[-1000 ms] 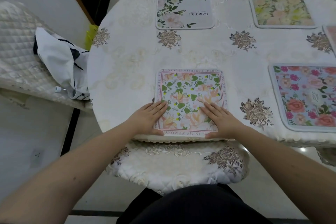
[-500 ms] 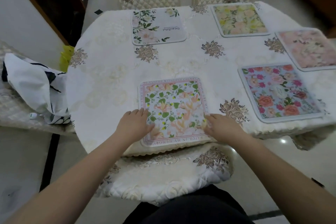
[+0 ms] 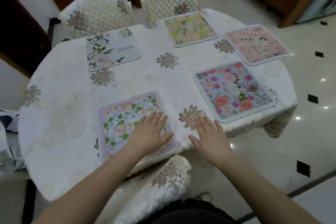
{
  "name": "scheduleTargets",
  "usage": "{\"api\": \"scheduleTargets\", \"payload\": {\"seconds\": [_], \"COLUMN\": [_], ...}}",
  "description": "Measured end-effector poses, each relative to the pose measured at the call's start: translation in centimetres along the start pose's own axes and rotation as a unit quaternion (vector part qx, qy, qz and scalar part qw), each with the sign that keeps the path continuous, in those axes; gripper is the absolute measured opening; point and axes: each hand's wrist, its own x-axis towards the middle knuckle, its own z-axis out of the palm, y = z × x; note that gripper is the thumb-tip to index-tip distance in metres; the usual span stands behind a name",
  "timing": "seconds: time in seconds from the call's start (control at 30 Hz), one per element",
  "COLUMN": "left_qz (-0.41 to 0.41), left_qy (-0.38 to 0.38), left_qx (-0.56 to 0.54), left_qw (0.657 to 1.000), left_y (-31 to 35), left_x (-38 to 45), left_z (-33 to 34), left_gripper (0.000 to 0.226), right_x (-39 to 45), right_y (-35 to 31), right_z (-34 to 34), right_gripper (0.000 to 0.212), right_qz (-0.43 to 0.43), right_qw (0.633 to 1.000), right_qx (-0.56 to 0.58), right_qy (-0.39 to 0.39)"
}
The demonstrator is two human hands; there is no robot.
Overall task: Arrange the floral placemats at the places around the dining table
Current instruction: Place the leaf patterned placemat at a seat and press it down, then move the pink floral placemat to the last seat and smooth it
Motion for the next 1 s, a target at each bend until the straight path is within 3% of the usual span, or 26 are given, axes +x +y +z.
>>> {"api": "scheduleTargets", "payload": {"seconds": [0.37,1.0], "left_qz": [0.114,0.251], "left_qy": [0.015,0.0], "left_qx": [0.036,0.047], "left_qw": [0.993,0.967], "left_y": [16.6,34.7], "left_x": [9.9,23.0], "left_z": [-3.5,-5.5], "left_gripper": [0.08,0.079], "right_x": [-3.0,-7.9], "right_y": [15.4,33.6], "right_z": [-1.2,-3.6], "right_gripper": [0.065,0.063], "right_qz": [0.15,0.312], "right_qw": [0.985,0.939], "right_qx": [0.063,0.093], "right_qy": [0.055,0.107]}}
